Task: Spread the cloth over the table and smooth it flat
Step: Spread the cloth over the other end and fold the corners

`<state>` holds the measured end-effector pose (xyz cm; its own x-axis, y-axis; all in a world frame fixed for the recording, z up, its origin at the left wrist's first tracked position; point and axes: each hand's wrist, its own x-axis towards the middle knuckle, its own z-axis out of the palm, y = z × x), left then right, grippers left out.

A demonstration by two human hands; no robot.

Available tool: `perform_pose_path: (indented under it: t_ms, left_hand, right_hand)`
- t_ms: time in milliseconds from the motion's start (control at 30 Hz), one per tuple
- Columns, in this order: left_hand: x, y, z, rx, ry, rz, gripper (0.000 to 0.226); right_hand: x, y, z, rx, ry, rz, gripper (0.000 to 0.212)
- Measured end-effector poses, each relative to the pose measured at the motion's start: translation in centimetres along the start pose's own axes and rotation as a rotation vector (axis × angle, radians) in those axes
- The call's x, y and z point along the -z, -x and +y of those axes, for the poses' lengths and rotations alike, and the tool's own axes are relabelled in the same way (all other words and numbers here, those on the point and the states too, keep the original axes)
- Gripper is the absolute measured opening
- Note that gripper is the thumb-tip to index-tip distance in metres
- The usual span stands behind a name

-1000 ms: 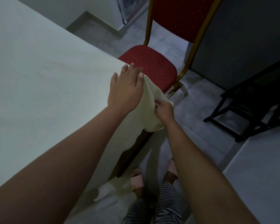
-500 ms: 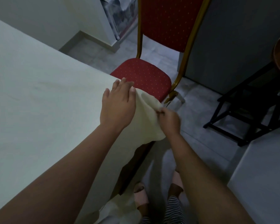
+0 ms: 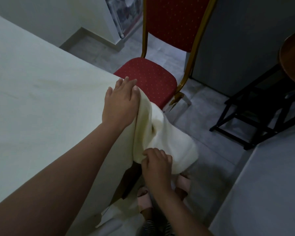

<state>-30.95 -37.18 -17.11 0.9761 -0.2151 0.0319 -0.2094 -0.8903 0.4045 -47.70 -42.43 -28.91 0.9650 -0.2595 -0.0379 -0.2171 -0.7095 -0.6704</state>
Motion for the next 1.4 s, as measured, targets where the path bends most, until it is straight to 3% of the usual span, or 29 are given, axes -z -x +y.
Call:
perform_pose_path:
  t_ms: [133,300,367,467,500,567,633,700,867,1033,1200,1333,1400]
  left_hand:
    - [0.0,0.1,0.1,-0.001,0.009,0.007,0.048]
    - [0.0,0.1,0.1,-0.007,-0.002,0.01,0.047]
    - [-0.1,0.0,0.0,-0.01,-0.003,0.014,0.046]
    - [-0.1,0.0,0.0,-0.015,-0.006,0.017,0.045]
    - [-0.1,-0.1,0.0,-0.013,-0.006,0.018,0.045]
    - [-0.1,0.0,0.1,-0.013,-0.004,0.02,0.044]
    - [0.0,0.0,0.1,-0.023,-0.014,0.019,0.044]
    - [0.0,-0.1,0.2,-0.028,-0.022,0.01,0.044]
    - [-0.1,0.1,0.0,-0.021,-0.016,0.006,0.046]
    - [-0.3,0.0,-0.1,-0.024,0.0,0.016,0.047]
    - [-0.2,0.0,-0.1,-0.024,-0.006,0.016,0.047]
    - [-0.2,0.1,0.0,-0.024,-0.006,0.015,0.046]
    - [-0.2,0.1,0.0,-0.018,-0.003,0.013,0.045]
  right_hand:
    - [-0.5,-1.9,1.7,-0.305,-0.103,0.055,0.055]
    - [-0.6,-7.4,3.5,-0.405,-0.045,0.282,0.091]
    - [0.3,-10.3,4.9,-0.367,-0.005,0.23,0.081]
    - [1.6,-12.7,5.7,-0.189,0.024,-0.094,0.022]
    - [2.0,-12.9,5.7,-0.176,0.029,-0.133,0.017]
    - [2.8,-12.5,5.8,-0.222,0.048,-0.015,0.026]
    - [3.7,-11.3,5.3,-0.222,0.003,0.285,0.032]
    - [3.8,-9.9,4.4,-0.175,-0.031,0.449,0.029]
    - [0.5,-7.0,4.4,-0.226,0.134,0.162,0.028]
    - [0.9,-7.7,4.2,-0.295,0.016,0.293,0.041]
    - [1.0,-10.0,1.6,-0.236,0.032,0.271,0.06]
    - [2.4,-12.8,2.3,-0.189,0.046,0.283,0.02]
    - [3.8,-13.5,3.9,-0.177,0.06,0.3,0.012]
